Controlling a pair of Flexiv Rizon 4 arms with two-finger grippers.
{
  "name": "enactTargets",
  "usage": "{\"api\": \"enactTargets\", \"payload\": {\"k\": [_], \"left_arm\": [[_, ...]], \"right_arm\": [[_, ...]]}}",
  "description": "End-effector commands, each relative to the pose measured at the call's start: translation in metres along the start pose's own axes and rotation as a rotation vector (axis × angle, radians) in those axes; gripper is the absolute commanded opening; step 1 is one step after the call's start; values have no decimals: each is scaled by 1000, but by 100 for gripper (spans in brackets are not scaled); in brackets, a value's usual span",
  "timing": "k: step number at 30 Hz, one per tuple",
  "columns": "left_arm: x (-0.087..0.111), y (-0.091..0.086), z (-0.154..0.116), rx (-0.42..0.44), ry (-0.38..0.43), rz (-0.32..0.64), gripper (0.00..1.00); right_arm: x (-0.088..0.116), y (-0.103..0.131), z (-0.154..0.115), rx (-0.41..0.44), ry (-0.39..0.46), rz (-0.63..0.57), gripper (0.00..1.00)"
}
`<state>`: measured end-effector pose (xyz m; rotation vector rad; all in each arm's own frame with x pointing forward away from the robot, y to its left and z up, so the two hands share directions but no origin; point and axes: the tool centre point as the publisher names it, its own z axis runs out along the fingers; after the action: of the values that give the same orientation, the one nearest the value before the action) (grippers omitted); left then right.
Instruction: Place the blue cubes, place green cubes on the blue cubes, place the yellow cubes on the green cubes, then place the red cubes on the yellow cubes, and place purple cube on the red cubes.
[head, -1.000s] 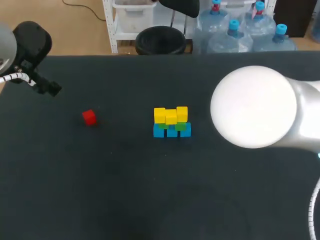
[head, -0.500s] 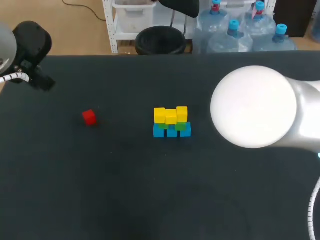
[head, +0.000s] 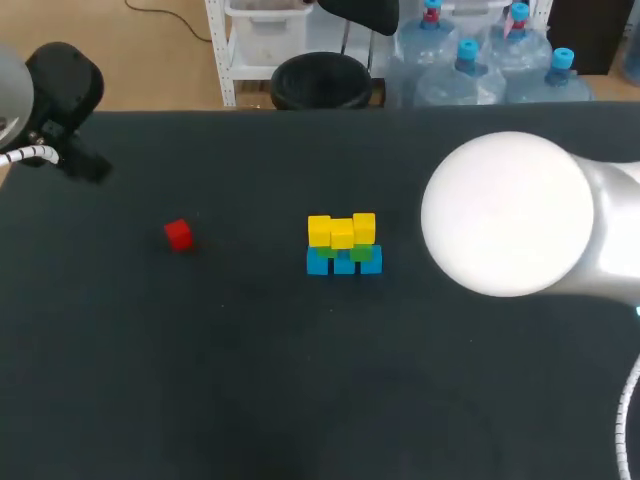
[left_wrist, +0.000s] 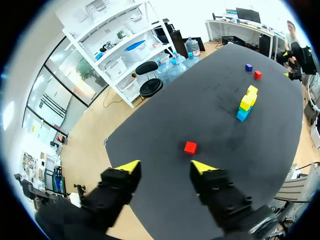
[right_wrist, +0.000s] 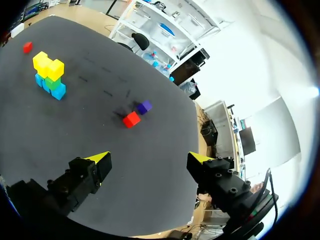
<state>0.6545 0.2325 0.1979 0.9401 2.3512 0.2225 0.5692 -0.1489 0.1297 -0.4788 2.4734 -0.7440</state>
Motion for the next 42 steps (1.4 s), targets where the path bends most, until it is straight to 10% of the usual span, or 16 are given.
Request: {"api": "enactTargets", "payload": {"k": [1, 9, 15, 28, 42], "left_arm": [[0, 1, 0, 2, -1, 1, 100], [-4, 13, -20, 35, 7, -34, 100], [-14, 31, -39, 4, 32, 183, 100], [-1, -59, 38, 286, 178, 557, 100], [8, -58, 119, 254, 244, 471, 100]], "right_arm": [[1, -1, 1, -1, -5, 1, 100], [1, -1, 1, -1, -5, 1, 100], [1, -1, 1, -1, -5, 1, 100], [1, -1, 1, -1, -5, 1, 100], [1, -1, 1, -1, -5, 1, 100]]}}
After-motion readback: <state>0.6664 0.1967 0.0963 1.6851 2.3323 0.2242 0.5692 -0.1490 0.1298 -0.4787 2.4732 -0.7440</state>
